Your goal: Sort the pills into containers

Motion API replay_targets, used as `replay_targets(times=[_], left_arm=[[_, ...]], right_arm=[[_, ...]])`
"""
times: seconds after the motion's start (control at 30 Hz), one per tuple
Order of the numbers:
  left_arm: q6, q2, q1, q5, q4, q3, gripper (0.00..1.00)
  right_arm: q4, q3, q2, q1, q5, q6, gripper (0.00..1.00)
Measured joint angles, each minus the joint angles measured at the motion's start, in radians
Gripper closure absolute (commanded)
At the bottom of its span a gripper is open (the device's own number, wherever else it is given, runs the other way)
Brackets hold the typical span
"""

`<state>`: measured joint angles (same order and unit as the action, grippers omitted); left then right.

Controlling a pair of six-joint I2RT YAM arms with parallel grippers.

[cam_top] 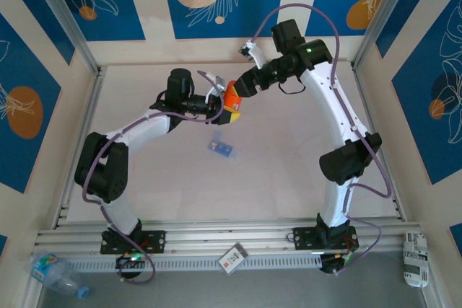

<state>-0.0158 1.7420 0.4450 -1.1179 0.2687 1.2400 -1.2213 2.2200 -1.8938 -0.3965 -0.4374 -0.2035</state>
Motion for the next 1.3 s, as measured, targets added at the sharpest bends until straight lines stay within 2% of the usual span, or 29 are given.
replay_targets(times=[0.13, 0.27, 0.43, 0.57, 0.9, 1.13, 1.3], left_arm=[[0.000, 0.000, 0.000, 0.000, -0.005, 0.000, 1.00], [0.000, 0.000, 0.000, 0.000, -0.010, 0.000, 1.00], [-0.001, 0.000, 0.000, 0.004, -0.013, 0.000, 1.00], [-0.003, 0.000, 0.000, 0.054, -0.022, -0.006, 1.00], [0.000, -0.039, 0.020, 0.319, 0.077, -0.146, 1.00], [-0.008, -0.039, 0.020, 0.363, 0.120, -0.150, 1.00], [-0.019, -0.039, 0.021, 0.364, 0.161, -0.150, 1.00]], right_arm=[[-0.003, 0.000, -0.006, -0.008, -0.009, -0.006, 0.50], [-0.001, 0.000, -0.008, -0.009, -0.015, -0.001, 0.60], [0.013, -0.015, -0.006, -0.010, -0.015, 0.017, 0.66], [0.089, -0.090, 0.018, -0.010, 0.003, 0.089, 0.69], [0.364, -0.352, 0.104, -0.075, 0.192, 0.409, 0.70], [0.414, -0.360, 0.114, -0.086, 0.237, 0.461, 0.68], [0.402, -0.340, 0.116, -0.063, 0.212, 0.455, 0.59]])
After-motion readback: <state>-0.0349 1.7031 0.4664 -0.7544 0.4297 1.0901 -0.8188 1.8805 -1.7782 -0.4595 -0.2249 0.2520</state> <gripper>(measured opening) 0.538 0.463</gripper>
